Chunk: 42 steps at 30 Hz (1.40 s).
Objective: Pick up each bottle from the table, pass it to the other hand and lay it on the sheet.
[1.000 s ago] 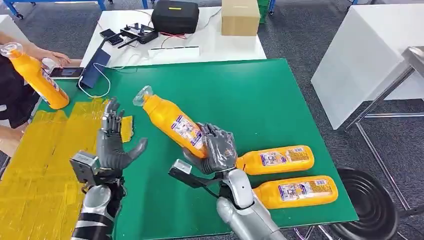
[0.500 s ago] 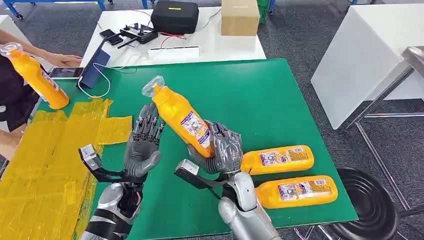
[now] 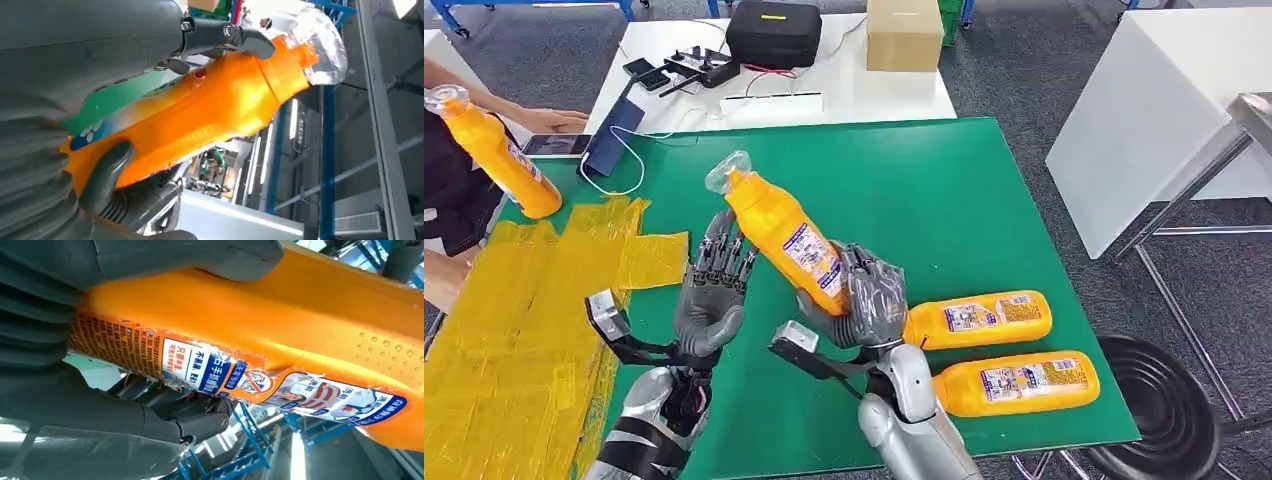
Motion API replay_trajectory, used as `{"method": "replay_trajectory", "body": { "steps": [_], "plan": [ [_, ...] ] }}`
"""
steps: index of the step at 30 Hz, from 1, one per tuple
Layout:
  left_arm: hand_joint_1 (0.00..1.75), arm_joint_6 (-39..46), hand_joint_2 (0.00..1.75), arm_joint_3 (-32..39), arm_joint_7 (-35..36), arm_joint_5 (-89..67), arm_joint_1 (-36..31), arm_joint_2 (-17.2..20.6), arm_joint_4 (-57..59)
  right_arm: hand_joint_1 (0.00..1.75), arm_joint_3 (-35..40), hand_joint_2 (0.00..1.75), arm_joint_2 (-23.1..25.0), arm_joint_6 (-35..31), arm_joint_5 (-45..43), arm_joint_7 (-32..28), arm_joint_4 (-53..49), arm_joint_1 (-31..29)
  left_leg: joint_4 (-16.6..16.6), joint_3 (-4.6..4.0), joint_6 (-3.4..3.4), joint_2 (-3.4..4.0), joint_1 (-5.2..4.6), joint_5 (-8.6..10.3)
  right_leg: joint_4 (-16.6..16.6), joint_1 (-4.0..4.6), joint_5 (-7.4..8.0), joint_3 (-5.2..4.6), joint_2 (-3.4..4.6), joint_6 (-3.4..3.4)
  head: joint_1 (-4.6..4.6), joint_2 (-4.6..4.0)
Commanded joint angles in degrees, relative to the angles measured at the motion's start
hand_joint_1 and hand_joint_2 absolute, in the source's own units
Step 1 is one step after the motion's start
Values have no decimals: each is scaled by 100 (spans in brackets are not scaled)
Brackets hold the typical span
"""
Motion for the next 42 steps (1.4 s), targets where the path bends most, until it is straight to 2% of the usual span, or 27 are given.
{"method": "replay_trajectory", "body": {
  "steps": [1, 16, 23, 29, 38, 42],
  "plan": [
    [0, 96, 175, -207, 48, -60, -396, 73, 734, 175, 162, 175, 202, -166, 499, -302, 46, 110, -2, 15, -9, -11, 7, -5, -2, 6, -6, 17, -2, -5, -2, 0],
    [0, 103, 175, -56, 33, 87, -590, 20, 1118, 175, 290, 175, 368, -166, 775, -713, 270, 201, -1, 22, -12, -11, 9, -10, -2, 6, -11, 26, 0, -7, 0, 0],
    [0, 142, 175, 65, -6, 216, -725, -43, 1221, 175, 887, 175, 349, -166, 777, -345, 1503, -187, -4, 27, -11, 4, 11, -9, -7, 8, -4, 27, 15, -6, 2, 0],
    [0, 142, 175, 65, -6, 216, -725, -43, 1221, 175, 887, 175, 349, -166, 777, -345, 1503, -187, 2, 22, -11, -20, 12, -10, -3, 9, -12, 29, -8, -5, 2, 0],
    [0, 142, 175, 65, -6, 216, -725, -43, 1221, 175, 887, 175, 349, -166, 777, -345, 1503, -187, 1, 15, -10, -12, 9, -7, -2, 7, -8, 20, -3, -5, 0, 0],
    [0, 285, 175, 356, 5, 443, -649, -177, 1000, 175, 994, 175, 310, -166, 728, -200, 1705, -271, 5, 25, -14, -17, 15, -13, 0, 11, -14, 31, -3, -7, 2, 0]
  ]
}}
